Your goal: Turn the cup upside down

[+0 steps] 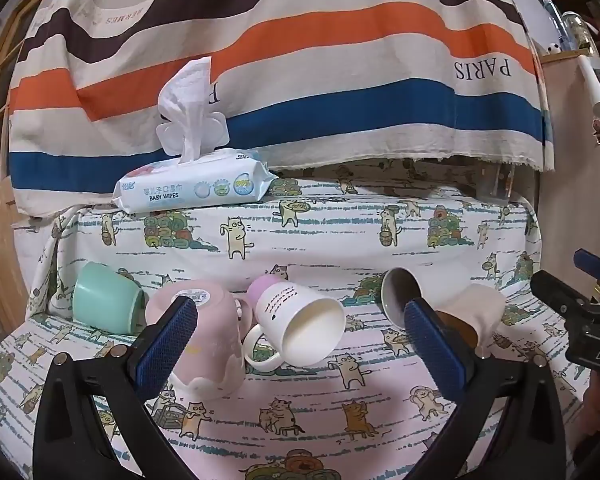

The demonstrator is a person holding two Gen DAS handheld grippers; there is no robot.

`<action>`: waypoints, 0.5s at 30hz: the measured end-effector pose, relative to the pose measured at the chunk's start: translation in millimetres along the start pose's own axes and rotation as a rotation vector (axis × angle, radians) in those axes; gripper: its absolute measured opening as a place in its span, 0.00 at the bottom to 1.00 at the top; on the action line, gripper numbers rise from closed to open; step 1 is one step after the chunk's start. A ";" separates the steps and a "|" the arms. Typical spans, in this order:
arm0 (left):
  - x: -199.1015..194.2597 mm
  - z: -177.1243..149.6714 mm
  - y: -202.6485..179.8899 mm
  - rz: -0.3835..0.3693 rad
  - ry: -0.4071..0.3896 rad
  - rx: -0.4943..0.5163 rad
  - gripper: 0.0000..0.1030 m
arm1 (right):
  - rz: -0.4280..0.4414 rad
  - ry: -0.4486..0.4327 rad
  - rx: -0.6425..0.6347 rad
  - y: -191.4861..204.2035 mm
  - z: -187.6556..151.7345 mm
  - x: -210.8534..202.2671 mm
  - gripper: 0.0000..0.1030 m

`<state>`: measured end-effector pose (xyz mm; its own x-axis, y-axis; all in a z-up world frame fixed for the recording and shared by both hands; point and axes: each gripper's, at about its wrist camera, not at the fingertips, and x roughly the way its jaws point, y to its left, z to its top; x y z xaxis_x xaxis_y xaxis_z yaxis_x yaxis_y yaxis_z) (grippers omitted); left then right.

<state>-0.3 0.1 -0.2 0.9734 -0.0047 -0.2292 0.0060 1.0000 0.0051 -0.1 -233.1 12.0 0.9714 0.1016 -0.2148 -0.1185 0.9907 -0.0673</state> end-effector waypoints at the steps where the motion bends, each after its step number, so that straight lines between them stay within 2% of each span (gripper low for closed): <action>1: 0.4 0.0 -0.2 -0.003 0.004 0.000 1.00 | 0.000 0.004 -0.001 -0.3 0.0 0.5 1.00; 9: 0.6 7.2 -5.8 0.024 0.020 -0.004 1.00 | 0.000 0.002 0.000 -1.0 0.2 2.1 1.00; 15: -2.3 2.6 -1.4 0.016 0.004 -0.005 1.00 | 0.002 0.012 0.006 -2.5 -0.2 3.2 1.00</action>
<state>-1.9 -1.3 2.9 0.9725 0.0114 -0.2328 -0.0108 0.9999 0.0040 3.3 -235.3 11.3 0.9687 0.1021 -0.2264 -0.1187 0.9911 -0.0609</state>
